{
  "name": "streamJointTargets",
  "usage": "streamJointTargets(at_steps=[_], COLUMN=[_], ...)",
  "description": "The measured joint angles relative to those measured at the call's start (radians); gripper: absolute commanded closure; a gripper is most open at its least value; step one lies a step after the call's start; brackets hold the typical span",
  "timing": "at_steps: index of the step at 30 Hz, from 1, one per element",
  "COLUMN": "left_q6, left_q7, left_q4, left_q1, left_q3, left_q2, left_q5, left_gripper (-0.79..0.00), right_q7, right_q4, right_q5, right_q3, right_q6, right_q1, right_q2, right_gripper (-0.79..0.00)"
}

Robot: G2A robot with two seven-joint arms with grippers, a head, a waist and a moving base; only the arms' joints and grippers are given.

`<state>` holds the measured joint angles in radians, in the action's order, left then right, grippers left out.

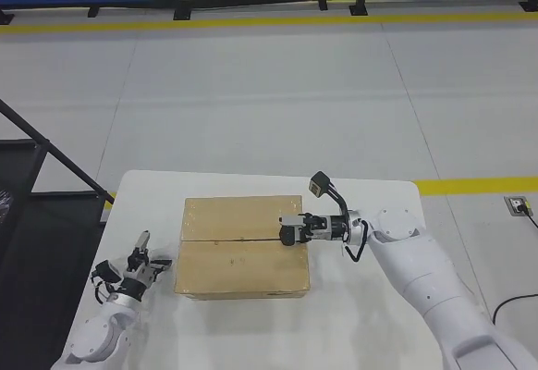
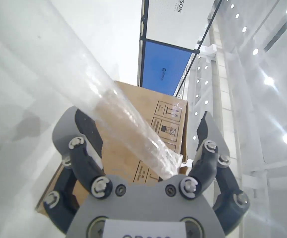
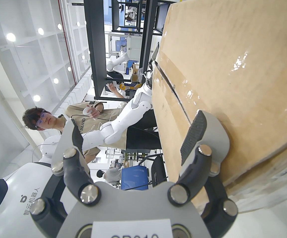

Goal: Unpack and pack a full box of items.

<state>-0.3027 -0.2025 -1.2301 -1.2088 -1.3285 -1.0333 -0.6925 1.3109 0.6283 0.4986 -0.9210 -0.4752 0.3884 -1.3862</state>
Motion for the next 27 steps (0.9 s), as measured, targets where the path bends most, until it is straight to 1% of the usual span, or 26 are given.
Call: streamJointTargets(at_steps=[6, 11, 15, 19, 27], left_q6=[-0.076, -0.137, -0.163, -0.184, -0.184], left_q7=[0.009, 0.051, 0.1, 0.153, 0.209], left_q4=[0.007, -0.026, -0.072, -0.139, -0.239], left_q1=[0.0, -0.034, -0.073, -0.119, -0.171], left_q3=[-0.028, -0.058, -0.086, -0.116, -0.172], left_q2=[-0.009, -0.011, -0.011, -0.012, -0.016], left_q5=[-0.008, 0.047, 0.105, 0.175, 0.25], left_gripper=[-0.785, -0.785, -0.785, -0.785, -0.785], right_q7=[0.0, 0.0, 0.0, 0.0, 0.0], right_q4=[0.0, 0.0, 0.0, 0.0, 0.0], right_q5=[0.0, 0.0, 0.0, 0.0, 0.0], right_q3=[0.0, 0.0, 0.0, 0.0, 0.0], right_q6=[0.0, 0.0, 0.0, 0.0, 0.0], right_q1=[0.0, 0.0, 0.0, 0.0, 0.0], right_q2=[0.0, 0.0, 0.0, 0.0, 0.0], right_gripper=[-0.785, -0.785, -0.785, -0.785, -0.785])
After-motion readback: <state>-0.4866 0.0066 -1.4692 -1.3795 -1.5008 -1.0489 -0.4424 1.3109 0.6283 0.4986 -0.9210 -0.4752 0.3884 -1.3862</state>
